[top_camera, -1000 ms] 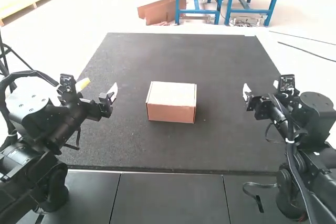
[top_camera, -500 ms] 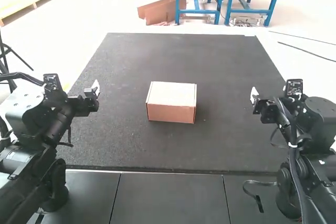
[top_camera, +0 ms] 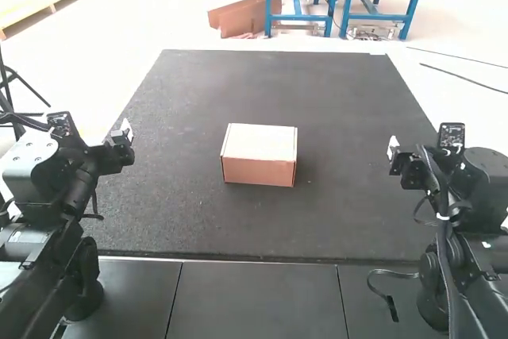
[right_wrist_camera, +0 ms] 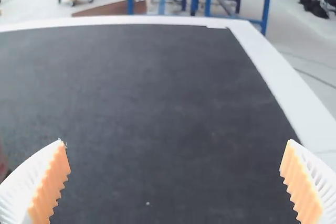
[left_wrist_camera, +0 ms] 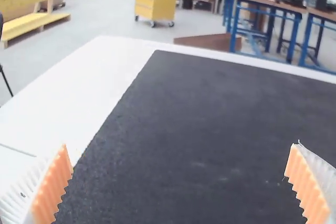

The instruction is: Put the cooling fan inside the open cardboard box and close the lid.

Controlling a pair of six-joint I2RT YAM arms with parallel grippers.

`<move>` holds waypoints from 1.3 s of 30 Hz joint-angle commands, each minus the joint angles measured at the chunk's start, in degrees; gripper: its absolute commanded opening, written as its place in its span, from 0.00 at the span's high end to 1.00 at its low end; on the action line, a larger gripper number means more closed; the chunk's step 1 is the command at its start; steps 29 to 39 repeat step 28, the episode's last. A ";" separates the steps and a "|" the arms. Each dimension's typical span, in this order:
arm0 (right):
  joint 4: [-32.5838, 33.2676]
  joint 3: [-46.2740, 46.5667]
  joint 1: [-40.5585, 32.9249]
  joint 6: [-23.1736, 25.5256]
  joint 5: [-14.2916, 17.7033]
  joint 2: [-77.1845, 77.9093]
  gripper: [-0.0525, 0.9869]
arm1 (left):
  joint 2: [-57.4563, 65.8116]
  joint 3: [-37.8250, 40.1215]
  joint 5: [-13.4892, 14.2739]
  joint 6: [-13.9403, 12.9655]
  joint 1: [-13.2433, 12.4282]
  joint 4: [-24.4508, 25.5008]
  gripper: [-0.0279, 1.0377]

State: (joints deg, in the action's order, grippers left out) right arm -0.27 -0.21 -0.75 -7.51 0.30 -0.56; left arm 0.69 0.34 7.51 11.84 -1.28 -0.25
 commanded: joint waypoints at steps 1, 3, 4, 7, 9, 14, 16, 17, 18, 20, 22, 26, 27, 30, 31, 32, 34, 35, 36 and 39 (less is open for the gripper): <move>-0.25 0.21 -1.00 -0.23 0.23 0.56 0.07 | -0.69 -0.51 -0.21 -1.46 -0.83 -0.10 0.08; -0.34 0.21 -1.27 -0.14 0.14 0.56 0.07 | -0.69 -0.43 -0.30 -2.26 -0.74 -0.10 0.08; -0.34 0.21 -1.27 -0.14 0.14 0.56 0.07 | -0.78 -0.43 -0.56 -2.43 -0.65 -0.10 0.08; 0.19 0.21 -1.27 -0.14 0.14 0.56 0.07 | -0.69 -0.43 -0.83 -2.52 -0.65 -0.01 0.08; 0.19 0.21 -1.09 -0.14 0.14 0.56 0.07 | -0.69 -0.43 -0.83 -2.61 -0.65 0.16 0.08; 0.19 0.21 -0.21 0.04 0.06 0.56 0.07 | -0.69 -0.43 -0.83 -2.87 -0.74 0.52 0.08; 0.19 0.21 -0.21 0.04 0.06 0.56 0.07 | -0.69 -0.43 -0.83 -2.87 -0.65 0.78 0.07; 0.19 0.21 -0.21 0.04 0.06 0.56 0.07 | -0.69 -0.43 -0.83 -2.78 -0.65 0.87 0.07; 0.19 0.21 -0.21 0.04 -0.03 0.56 0.07 | -0.78 -0.43 -0.83 -2.61 -0.74 0.95 0.07; 0.19 0.21 -0.21 0.04 0.06 0.56 0.07 | -0.69 -0.43 -0.83 -2.43 -1.01 0.95 0.07; 0.19 0.21 -0.21 0.04 -0.03 0.56 0.07 | -0.69 -0.43 -0.83 -2.26 -1.18 1.04 0.07; 0.19 0.21 -0.21 0.04 -0.03 0.56 0.07 | -0.69 -0.43 -0.83 -2.26 -1.18 1.04 0.07; 0.19 0.21 -0.21 0.04 -0.03 0.56 0.07 | -0.69 -0.43 -0.83 -2.26 -1.18 1.04 0.07; 0.19 0.30 -0.21 0.04 -0.03 0.56 0.07 | -0.69 -0.43 -0.83 -2.26 -1.18 1.04 0.07; 0.19 0.30 -0.21 0.04 -0.03 0.56 0.07 | -0.69 -0.43 -0.83 -2.26 -1.18 1.04 0.07; 0.19 0.30 -0.21 0.04 -0.03 0.56 0.07 | -0.69 -0.43 -0.83 -2.26 -1.18 1.04 0.07; 0.19 0.30 -0.21 0.04 -0.03 0.56 0.07 | -0.69 -0.43 -0.83 -2.26 -1.18 1.04 0.07; 0.19 0.30 -0.21 0.04 -0.03 0.56 0.07 | -0.69 -0.43 -0.83 -2.26 -1.18 1.04 0.07; 0.19 0.30 -0.21 0.04 -0.03 0.56 0.07 | -0.69 -0.43 -0.83 -2.26 -1.18 1.04 0.07; 0.19 0.30 -0.21 0.04 -0.03 0.56 0.07 | -0.69 -0.43 -0.83 -2.26 -1.18 1.04 0.07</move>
